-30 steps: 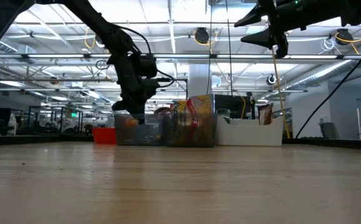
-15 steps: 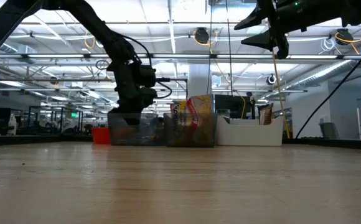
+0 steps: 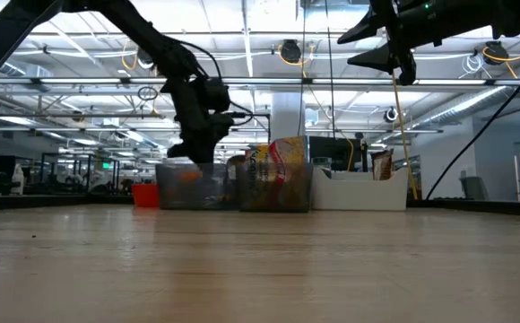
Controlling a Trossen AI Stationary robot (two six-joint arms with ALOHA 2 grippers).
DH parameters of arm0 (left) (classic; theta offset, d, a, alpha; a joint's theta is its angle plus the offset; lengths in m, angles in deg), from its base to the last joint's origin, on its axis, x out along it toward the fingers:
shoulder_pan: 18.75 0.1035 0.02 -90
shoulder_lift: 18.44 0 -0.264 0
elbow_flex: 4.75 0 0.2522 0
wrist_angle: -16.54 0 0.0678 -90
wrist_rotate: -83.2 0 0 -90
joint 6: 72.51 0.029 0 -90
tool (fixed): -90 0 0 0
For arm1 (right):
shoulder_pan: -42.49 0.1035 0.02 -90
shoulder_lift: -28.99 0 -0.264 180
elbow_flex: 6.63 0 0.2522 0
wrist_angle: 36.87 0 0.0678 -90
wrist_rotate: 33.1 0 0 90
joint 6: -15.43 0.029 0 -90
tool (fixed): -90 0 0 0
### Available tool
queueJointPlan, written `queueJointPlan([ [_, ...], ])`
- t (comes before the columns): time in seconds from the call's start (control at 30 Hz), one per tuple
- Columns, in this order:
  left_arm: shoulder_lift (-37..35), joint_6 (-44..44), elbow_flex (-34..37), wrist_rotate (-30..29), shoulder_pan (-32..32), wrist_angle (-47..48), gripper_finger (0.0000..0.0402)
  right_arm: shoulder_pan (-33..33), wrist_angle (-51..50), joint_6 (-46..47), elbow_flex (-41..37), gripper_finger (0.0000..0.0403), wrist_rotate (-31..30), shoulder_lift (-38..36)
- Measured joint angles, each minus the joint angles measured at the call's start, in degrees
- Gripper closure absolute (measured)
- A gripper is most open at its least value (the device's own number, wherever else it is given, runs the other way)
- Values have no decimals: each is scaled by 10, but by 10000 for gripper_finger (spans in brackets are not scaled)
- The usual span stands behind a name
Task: Pick & Place Food Item
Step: Put the white and orange spoon into the left black bin, then put the purple seasoning bottle into the white bin
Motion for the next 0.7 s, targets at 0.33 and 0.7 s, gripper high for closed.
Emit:
queueJointPlan([
  [0.33,0,-5,-21,-1,0,24,306,0,0,0,0,195,1,0],
  [0.7,-2,7,-20,-1,0,36,279,0,-1,0,0,195,2,0],
])
